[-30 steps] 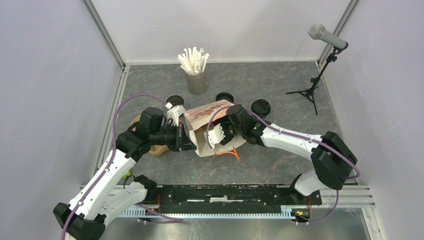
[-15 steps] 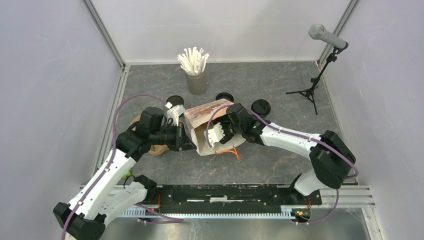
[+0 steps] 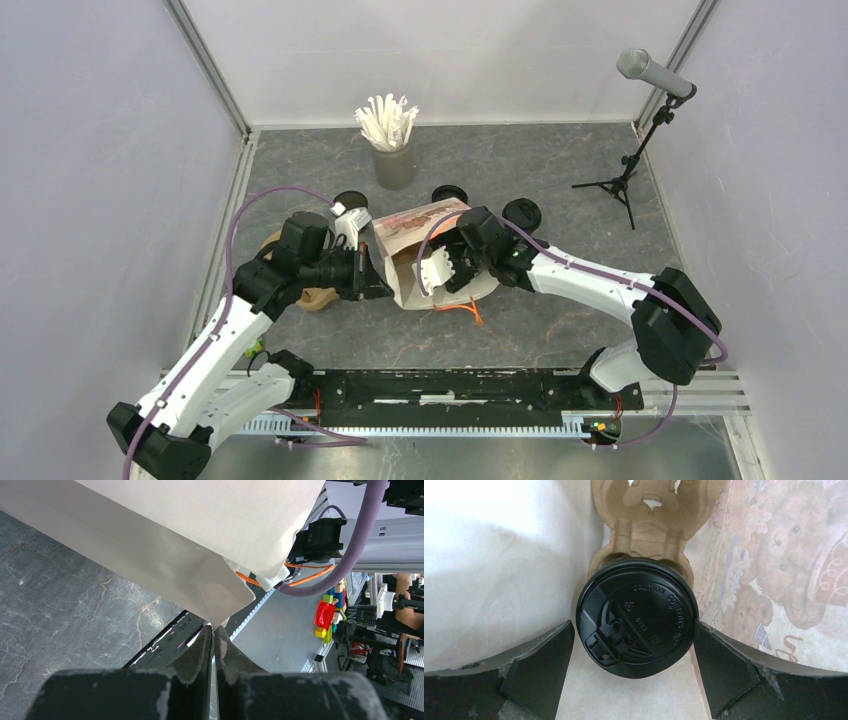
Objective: Pack the takeout coffee
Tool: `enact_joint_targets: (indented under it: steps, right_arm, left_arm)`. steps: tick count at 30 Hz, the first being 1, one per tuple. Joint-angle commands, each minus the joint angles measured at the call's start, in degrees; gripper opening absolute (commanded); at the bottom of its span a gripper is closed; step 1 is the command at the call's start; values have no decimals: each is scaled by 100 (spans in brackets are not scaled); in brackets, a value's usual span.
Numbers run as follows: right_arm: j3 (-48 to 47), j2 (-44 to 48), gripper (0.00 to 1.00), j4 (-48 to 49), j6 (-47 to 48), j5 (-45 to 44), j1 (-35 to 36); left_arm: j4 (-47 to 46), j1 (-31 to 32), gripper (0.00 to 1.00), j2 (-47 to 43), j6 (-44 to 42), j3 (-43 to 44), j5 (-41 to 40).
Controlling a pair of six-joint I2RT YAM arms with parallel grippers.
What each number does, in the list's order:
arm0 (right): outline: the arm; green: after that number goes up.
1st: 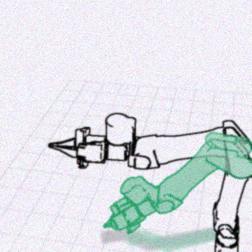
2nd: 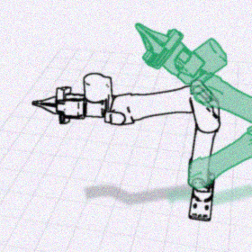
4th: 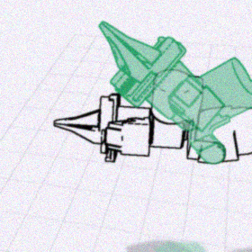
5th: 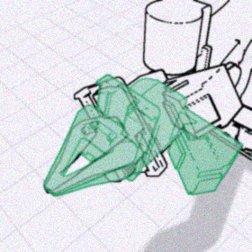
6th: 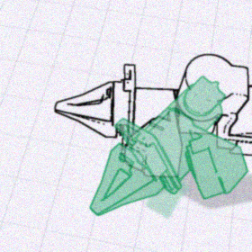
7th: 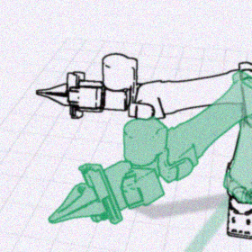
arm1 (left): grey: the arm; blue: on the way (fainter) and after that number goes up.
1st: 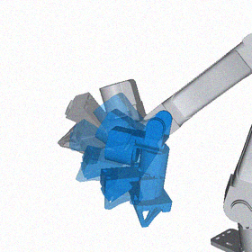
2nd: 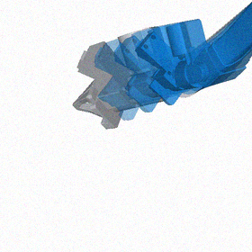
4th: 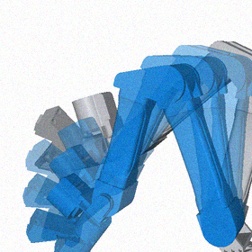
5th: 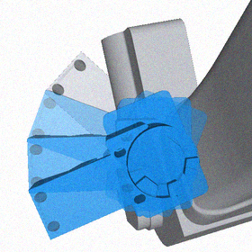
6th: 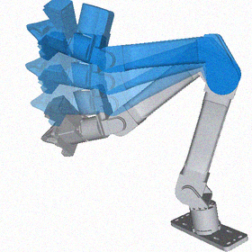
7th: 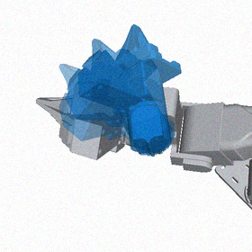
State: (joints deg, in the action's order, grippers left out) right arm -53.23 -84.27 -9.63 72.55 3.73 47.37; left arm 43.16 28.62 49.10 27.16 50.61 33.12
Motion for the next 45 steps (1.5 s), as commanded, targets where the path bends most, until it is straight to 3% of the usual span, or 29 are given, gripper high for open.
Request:
enact_joint_targets:
  steps: [1, 8, 15, 24, 41, 45]
  right_arm:
    - [-12, 223, 95, -168, -38, 105, -27]
    - [-85, 251, 98, -291, -22, 106, -17]
    - [-179, 244, 90, -365, -110, 99, -10]
    - [-236, 382, 95, -487, -151, -45, -16]
    - [-249, 592, 77, -614, -404, 45, 4]
    - [-310, 617, 76, -692, -425, 59, 20]
  left_arm:
    - [-169, -5, 11, -37, 110, 221, 1]
    - [-167, -2, 11, 3, 81, 248, -5]
    - [-167, -5, 11, 35, 63, 283, -5]
    - [-167, -5, 10, 54, 64, 349, -16]
    - [-168, 2, 10, 55, 78, 344, 15]
    - [-167, 4, 21, 12, 158, 335, 68]
